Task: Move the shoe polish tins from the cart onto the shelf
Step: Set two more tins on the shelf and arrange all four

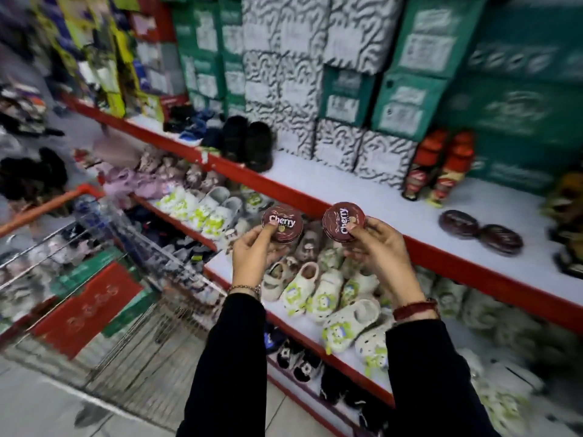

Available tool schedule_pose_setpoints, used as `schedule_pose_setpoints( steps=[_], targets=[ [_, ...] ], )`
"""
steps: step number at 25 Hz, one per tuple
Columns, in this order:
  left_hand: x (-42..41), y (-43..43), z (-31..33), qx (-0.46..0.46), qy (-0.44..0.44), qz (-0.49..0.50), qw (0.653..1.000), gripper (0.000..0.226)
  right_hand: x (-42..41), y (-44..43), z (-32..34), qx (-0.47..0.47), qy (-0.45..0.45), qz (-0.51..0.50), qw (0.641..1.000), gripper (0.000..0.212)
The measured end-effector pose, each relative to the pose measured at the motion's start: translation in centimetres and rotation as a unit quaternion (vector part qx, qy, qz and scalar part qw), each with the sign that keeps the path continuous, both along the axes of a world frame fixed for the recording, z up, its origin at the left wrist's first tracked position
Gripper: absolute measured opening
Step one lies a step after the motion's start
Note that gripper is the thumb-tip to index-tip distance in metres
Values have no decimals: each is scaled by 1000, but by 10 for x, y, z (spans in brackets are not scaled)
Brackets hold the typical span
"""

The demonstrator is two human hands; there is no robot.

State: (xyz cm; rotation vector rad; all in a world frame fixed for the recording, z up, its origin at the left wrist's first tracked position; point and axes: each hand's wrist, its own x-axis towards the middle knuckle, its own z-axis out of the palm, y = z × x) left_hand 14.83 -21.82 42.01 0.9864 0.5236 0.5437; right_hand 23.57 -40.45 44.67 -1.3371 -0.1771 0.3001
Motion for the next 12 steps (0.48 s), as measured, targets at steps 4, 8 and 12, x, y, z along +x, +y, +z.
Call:
schedule_pose_setpoints(
  steps=[4, 8, 12],
  targets=[
    [49, -53, 38, 8, -15, -101, 995, 7, 18, -75, 33, -4, -29, -90, 995, 30],
    [90, -103, 61, 57, 5, -180, 982, 14, 28, -137, 45, -80, -62, -180, 979, 21],
    [125, -149, 73, 299, 80, -201, 929, 21, 40, -185, 47, -253, -80, -286, 921, 40]
  ],
)
